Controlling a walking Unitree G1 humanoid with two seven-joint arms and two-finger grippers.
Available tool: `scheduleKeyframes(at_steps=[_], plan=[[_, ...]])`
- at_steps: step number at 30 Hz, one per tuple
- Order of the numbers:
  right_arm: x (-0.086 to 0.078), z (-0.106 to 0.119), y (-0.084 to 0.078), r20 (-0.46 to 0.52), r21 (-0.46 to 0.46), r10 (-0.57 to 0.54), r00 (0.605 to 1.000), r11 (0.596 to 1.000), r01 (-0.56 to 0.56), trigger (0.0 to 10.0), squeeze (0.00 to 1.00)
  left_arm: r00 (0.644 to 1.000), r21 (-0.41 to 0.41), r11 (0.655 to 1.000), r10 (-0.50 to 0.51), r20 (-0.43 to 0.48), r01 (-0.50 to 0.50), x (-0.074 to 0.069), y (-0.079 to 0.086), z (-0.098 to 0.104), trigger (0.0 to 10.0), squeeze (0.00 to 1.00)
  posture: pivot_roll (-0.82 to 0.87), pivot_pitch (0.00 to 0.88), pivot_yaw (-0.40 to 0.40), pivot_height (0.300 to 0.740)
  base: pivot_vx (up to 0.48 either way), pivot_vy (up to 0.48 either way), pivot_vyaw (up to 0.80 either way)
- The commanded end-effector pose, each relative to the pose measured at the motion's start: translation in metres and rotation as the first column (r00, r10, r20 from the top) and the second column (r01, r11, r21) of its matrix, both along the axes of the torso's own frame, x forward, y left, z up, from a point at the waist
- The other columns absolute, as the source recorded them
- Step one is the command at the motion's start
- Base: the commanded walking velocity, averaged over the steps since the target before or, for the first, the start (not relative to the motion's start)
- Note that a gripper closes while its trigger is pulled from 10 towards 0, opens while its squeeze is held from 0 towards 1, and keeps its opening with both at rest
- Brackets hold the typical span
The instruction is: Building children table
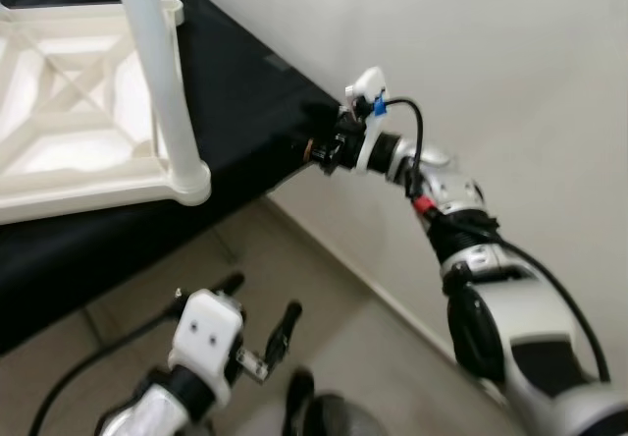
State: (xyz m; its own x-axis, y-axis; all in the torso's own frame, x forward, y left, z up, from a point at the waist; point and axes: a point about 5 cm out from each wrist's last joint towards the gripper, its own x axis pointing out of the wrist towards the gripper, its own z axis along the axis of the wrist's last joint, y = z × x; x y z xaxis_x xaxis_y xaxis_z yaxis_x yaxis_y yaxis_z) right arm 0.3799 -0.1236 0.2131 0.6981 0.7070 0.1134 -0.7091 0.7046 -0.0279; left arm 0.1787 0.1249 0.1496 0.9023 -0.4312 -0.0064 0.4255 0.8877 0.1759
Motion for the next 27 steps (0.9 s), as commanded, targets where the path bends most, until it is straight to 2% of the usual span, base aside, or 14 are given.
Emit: scheduleKeyframes(at_steps=[1,3,5,7,12,13,14,20,27], plan=[[-0.009,-0.021,-0.014,-0.071,0.019,-0.123,0.990,0.992,0.125,10.0,0.00,0.999,0.037,0.998,0.042,0.003,-0.042,0.005,0.004,0.000,10.0,0.00,0.01,0.175,-0.133,0.740,0.000,0.000,0.00],[-0.043,-0.054,-0.031,-0.131,-0.013,-0.261,0.956,0.965,0.262,10.0,0.00,0.995,0.062,0.994,0.090,0.042,-0.093,0.023,0.008,0.006,10.0,0.00,-0.01,0.158,-0.124,0.740,0.000,0.000,0.00],[-0.043,-0.054,-0.031,-0.131,-0.013,-0.261,0.956,0.965,0.262,10.0,0.00,0.995,0.062,0.994,0.090,0.042,-0.093,0.023,0.008,0.006,10.0,0.00,-0.01,0.158,-0.124,0.740,0.000,0.000,0.00],[-0.066,-0.064,-0.032,-0.155,-0.015,-0.320,0.935,0.947,0.322,10.0,0.00,0.995,0.081,0.992,0.097,0.034,-0.100,0.040,0.012,0.003,10.0,0.00,-0.04,0.104,-0.093,0.740,0.000,0.480,0.00],[-0.079,-0.064,-0.034,-0.152,-0.013,-0.368,0.917,0.929,0.371,10.0,0.00,0.996,0.106,0.990,0.088,0.025,-0.091,0.050,0.012,-0.001,10.0,0.00,-0.04,0.080,-0.089,0.740,0.000,0.480,0.00],[-0.087,-0.071,-0.036,-0.160,-0.036,-0.387,0.908,0.922,0.386,10.0,0.00,0.994,0.109,0.988,0.105,0.030,-0.108,0.055,0.015,-0.002,10.0,0.00,-0.04,0.040,-0.077,0.740,0.000,0.480,0.00],[-0.092,-0.077,-0.036,-0.169,-0.055,-0.398,0.902,0.917,0.395,10.0,0.00,0.992,0.108,0.987,0.118,0.034,-0.121,0.058,0.017,-0.003,10.0,0.00,-0.04,0.036,-0.076,0.740,0.000,0.480,0.00],[-0.097,-0.081,-0.034,-0.213,-0.064,-0.442,0.871,0.896,0.439,10.0,0.00,0.988,0.107,0.982,0.154,0.021,-0.156,0.061,0.021,-0.009,10.0,0.00,-0.04,0.006,-0.063,0.740,0.000,0.480,0.00],[-0.102,-0.081,-0.028,-0.239,-0.095,-0.440,0.865,0.898,0.430,10.0,0.00,0.986,0.096,0.981,0.164,0.028,-0.166,0.061,0.022,-0.010,10.0,0.00,-0.03,0.000,-0.063,0.740,0.000,0.480,0.00]])
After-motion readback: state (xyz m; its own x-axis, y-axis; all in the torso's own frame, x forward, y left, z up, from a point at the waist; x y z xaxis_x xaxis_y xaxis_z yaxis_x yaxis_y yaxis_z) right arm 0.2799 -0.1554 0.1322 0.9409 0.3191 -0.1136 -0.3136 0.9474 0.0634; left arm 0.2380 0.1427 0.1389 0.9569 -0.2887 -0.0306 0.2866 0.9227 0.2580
